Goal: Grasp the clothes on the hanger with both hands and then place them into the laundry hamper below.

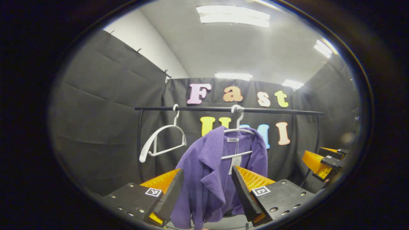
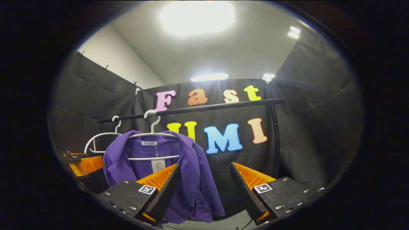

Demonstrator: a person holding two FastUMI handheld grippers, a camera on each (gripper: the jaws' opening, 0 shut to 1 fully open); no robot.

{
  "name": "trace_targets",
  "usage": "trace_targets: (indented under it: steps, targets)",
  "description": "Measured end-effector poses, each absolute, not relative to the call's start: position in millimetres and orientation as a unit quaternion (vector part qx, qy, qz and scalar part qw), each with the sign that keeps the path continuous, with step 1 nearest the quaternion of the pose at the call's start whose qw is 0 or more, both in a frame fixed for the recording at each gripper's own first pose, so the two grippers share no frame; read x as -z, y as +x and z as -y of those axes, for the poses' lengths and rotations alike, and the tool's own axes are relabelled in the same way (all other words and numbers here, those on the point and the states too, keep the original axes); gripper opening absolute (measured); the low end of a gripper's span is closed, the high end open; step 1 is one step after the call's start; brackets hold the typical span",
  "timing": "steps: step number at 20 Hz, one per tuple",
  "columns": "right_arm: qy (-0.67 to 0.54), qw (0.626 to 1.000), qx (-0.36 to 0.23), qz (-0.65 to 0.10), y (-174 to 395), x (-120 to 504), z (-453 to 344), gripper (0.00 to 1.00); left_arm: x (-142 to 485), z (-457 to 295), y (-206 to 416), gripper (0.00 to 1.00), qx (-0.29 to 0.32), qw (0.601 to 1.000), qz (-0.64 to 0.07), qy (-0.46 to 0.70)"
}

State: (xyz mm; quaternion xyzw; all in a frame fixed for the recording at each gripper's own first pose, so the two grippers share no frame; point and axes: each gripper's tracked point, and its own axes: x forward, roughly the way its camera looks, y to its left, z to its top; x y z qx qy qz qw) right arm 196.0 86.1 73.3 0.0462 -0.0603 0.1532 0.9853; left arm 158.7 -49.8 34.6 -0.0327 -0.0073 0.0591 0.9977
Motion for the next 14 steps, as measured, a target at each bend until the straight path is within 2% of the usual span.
trace_targets:
  steps: [14]
  targets:
    - [0.059, 0.972, -0.224, 0.045, 294, -56, -153, 0.95, 9, 63, 230, 0.86, -0.09, 0.995, -0.034, 0.003]
